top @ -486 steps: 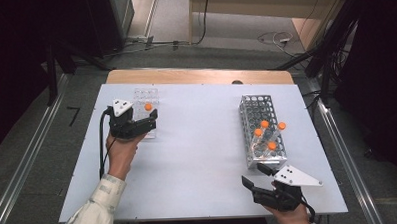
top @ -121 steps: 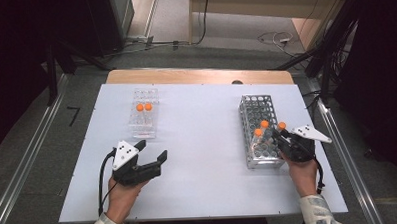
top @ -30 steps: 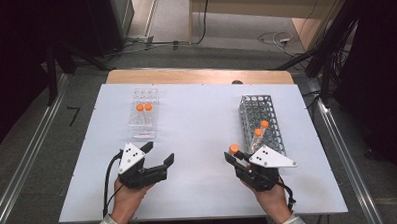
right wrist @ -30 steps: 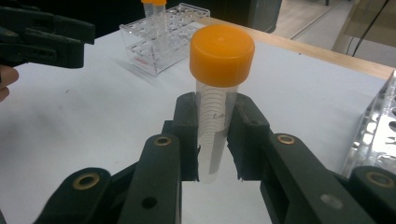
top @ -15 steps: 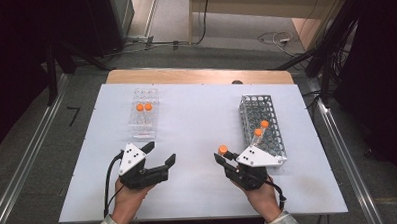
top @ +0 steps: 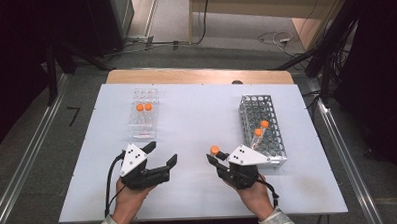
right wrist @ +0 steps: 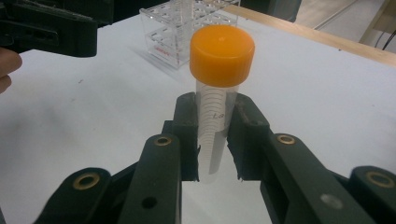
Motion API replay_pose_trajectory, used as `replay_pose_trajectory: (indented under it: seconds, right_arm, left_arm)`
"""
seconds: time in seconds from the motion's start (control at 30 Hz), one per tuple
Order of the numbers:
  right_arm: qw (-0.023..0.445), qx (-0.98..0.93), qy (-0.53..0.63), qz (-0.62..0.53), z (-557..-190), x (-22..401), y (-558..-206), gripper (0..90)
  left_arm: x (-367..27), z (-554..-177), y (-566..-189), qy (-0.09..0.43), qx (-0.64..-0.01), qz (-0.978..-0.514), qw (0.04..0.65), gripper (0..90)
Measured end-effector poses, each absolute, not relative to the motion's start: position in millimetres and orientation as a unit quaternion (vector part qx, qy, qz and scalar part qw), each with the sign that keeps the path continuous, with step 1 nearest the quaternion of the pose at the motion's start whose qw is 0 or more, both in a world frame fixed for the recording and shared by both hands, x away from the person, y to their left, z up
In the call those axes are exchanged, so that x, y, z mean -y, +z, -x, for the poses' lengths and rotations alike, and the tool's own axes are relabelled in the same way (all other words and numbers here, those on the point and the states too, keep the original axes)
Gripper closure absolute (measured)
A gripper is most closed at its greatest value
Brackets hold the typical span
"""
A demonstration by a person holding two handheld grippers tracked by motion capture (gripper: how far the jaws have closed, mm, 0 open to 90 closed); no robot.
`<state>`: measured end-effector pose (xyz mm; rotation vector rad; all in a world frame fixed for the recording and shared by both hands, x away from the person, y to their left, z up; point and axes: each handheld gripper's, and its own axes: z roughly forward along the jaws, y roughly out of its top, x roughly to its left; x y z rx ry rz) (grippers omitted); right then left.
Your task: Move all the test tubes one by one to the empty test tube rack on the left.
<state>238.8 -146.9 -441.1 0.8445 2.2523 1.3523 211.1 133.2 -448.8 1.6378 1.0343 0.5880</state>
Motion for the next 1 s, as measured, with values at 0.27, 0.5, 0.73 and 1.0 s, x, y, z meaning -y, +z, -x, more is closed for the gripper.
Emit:
replay_pose_trajectory:
  seconds: [0.27,0.5,0.73,1.0]
  right_arm:
    - [0.183,-0.806,0.481,-0.292,-239,133,-443,71.9]
    - [0.177,-0.812,0.479,-0.284,-241,120,-445,71.9]
    - [0.172,-0.819,0.476,-0.271,-241,103,-447,71.9]
    - [0.166,-0.826,0.471,-0.261,-243,86,-450,71.9]
  left_arm:
    - [-130,-211,-445,0.249,-0.427,-0.684,0.536,19.9]
    - [-122,-210,-439,0.247,-0.415,-0.688,0.542,20.2]
    - [-114,-208,-434,0.244,-0.4,-0.694,0.547,21.0]
    - [-112,-208,-434,0.236,-0.388,-0.699,0.552,29.1]
